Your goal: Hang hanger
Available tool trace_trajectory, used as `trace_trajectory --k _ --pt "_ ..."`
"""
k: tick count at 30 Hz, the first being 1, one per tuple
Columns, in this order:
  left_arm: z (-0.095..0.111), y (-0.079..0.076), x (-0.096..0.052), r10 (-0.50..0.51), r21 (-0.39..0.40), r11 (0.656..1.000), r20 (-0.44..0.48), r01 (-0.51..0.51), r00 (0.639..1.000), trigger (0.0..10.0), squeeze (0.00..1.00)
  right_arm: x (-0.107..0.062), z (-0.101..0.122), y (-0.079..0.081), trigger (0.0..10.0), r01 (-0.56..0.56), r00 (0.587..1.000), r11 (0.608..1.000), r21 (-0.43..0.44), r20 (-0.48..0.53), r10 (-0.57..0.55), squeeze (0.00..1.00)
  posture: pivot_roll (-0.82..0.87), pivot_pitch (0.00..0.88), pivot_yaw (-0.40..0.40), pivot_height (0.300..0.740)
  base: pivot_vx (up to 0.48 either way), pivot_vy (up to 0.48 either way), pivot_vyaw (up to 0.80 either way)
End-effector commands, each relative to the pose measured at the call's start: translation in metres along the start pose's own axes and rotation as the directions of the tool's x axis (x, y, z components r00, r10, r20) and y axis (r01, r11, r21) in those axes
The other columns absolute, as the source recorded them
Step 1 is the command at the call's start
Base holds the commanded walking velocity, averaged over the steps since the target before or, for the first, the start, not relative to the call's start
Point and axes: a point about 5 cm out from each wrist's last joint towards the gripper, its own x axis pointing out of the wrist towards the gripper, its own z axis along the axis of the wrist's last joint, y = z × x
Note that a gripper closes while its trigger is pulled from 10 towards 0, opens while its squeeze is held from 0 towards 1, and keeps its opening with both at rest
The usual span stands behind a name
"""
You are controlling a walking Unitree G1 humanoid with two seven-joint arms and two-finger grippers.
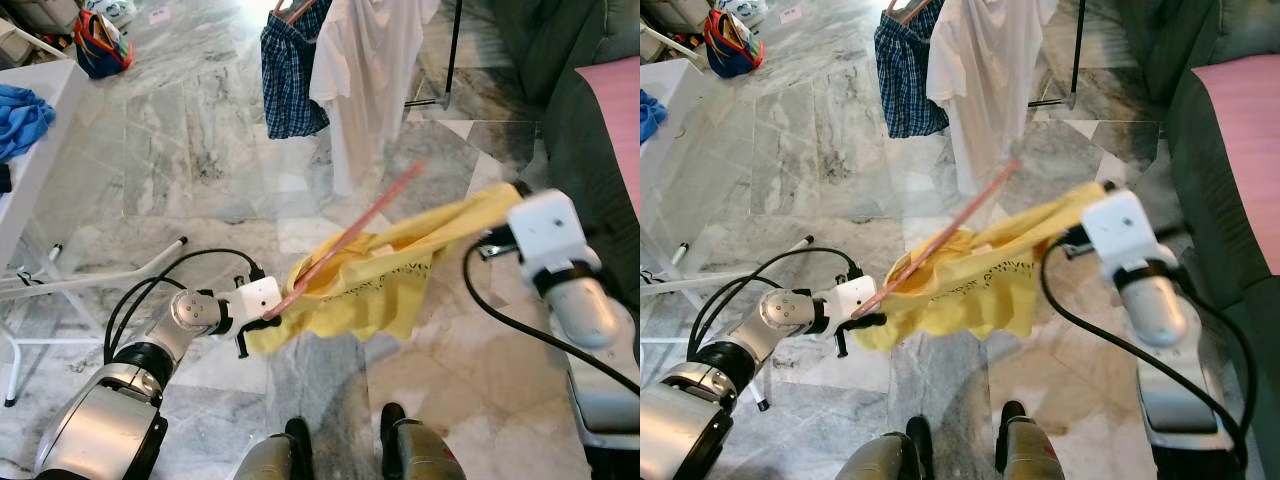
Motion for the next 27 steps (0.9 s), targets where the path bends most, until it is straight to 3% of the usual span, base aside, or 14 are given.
trace_trajectory --k 1,10,16,22,27 --pt "-0.023 0.000 -0.011 0.043 -0.053 0.997 -0.080 -0.048 0.996 0.0 0.00 -0.007 0.007 -0.018 0.0 0.130 0.990 0.991 -0.015 0.052 -0.130 0.00 -0.14 0.319 0.165 0.740 0.000 0.000 0.00" --pt "-0.015 0.007 -0.011 0.087 -0.023 0.996 -0.054 -0.089 0.995 0.0 0.00 -0.024 -0.002 -0.009 0.0 0.141 0.989 0.990 -0.019 0.043 -0.140 0.00 -0.14 0.327 0.173 0.740 0.000 0.000 0.00" --pt "-0.004 0.007 -0.009 0.040 -0.027 0.999 0.042 -0.039 0.998 0.0 0.00 -0.031 -0.016 -0.004 0.0 0.132 0.991 0.991 -0.009 -0.009 -0.132 0.00 -0.15 0.331 0.177 0.740 0.000 0.000 0.00" --pt "0.018 0.002 -0.008 -0.141 -0.086 0.982 0.254 0.167 0.957 0.0 0.00 -0.022 -0.037 -0.013 0.0 0.150 0.986 0.988 0.030 -0.079 -0.147 0.00 -0.14 0.333 0.178 0.740 0.000 0.000 0.00" --pt "0.023 -0.003 -0.010 -0.271 -0.085 0.946 0.319 0.312 0.908 0.0 0.00 -0.006 -0.041 -0.028 0.0 0.151 0.986 0.989 -0.004 -0.068 -0.151 0.00 -0.14 0.334 0.174 0.740 0.000 0.000 0.00"
